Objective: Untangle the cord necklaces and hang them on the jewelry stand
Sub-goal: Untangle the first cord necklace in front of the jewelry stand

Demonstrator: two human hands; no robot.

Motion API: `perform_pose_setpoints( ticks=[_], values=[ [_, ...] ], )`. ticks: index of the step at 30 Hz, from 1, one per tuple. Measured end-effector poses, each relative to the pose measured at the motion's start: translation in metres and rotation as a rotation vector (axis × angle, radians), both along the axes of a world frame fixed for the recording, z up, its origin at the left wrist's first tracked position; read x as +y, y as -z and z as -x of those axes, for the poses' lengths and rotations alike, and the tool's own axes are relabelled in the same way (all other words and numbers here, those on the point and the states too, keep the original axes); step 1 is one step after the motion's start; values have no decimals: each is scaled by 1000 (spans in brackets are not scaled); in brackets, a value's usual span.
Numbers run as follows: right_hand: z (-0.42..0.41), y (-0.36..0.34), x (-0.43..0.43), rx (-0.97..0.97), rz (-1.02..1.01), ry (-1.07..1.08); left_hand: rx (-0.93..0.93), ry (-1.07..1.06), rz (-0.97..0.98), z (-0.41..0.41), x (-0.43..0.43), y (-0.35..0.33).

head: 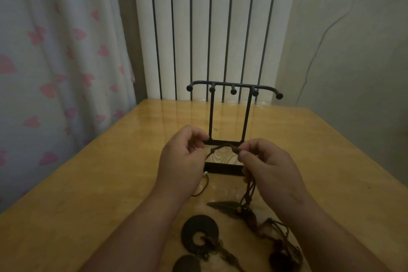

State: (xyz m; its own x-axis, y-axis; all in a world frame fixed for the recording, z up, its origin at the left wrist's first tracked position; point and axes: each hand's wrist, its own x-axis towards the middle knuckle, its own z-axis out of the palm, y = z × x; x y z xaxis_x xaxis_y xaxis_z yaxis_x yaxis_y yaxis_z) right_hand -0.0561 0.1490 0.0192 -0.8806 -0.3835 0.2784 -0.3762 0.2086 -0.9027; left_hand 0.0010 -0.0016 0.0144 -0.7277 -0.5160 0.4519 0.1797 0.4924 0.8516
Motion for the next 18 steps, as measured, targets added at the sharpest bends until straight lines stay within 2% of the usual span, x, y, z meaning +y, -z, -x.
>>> perform_pose_setpoints(
  ticks=[3,6,10,14,18],
  values=[
    [0,-1,0,-86,40,0,-47,-36,-63,1,-3,-3],
    [2,-2,0,-157,83,-3,-146,75,-140,2,-5,-2],
    [2,-3,1,-223,139,0,-255,118,-89,3,-3,2],
    [5,-3,2,-286,145,32,-200,99,-200,2,-4,-1],
    [11,-1,4,-348,142,72,-175,68,-162,-1,-8,-2]
  ],
)
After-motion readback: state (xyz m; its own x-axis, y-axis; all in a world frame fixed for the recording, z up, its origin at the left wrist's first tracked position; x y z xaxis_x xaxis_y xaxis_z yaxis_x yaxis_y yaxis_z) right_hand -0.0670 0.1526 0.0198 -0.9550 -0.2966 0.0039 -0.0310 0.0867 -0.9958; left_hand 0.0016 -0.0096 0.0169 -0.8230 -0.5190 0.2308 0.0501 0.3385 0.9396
